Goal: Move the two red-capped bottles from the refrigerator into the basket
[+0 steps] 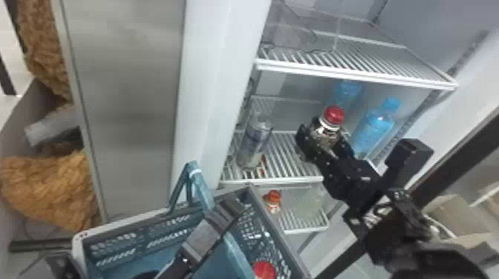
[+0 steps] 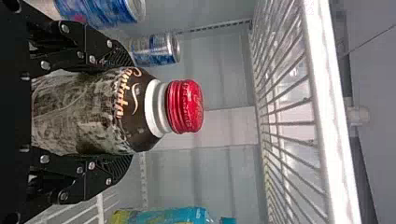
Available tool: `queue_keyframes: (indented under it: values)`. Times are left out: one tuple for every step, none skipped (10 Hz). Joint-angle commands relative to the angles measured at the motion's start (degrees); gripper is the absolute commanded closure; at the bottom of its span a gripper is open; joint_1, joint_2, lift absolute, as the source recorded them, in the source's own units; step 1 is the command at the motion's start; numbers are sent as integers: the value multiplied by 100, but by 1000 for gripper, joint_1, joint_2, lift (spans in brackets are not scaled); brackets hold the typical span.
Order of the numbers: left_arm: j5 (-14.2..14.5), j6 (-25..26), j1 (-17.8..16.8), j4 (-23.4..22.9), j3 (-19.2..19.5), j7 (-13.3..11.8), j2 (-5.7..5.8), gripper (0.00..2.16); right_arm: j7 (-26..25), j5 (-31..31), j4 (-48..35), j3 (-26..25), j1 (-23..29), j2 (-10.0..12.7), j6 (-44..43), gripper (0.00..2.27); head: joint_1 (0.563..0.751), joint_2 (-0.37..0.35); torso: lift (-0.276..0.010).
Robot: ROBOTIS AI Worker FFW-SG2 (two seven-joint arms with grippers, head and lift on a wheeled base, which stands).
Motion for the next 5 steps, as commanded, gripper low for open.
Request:
queue_keyframes:
  values:
    - [8, -7, -10, -8, -16, 0, 0, 1204, 59, -124, -457, -64, 377, 24, 147, 1276, 695, -350, 0]
    - [19, -21, 4, 6, -16, 0, 0, 1204, 112, -238, -781, -64, 630, 42, 218, 1276, 695, -350, 0]
    - [19, -21, 4, 6, -16, 0, 0, 1204, 138, -296, -1118, -75, 883, 68, 386, 1276, 695, -350, 0]
    - [19, -21, -10, 6, -39, 18, 0, 1204, 209, -353, -1329, -64, 1066, 77, 471, 1276, 695, -350, 0]
    - [8, -7, -10, 6, -39, 26, -17, 1204, 314, -364, -1400, -64, 1165, 94, 569, 1276, 695, -350, 0]
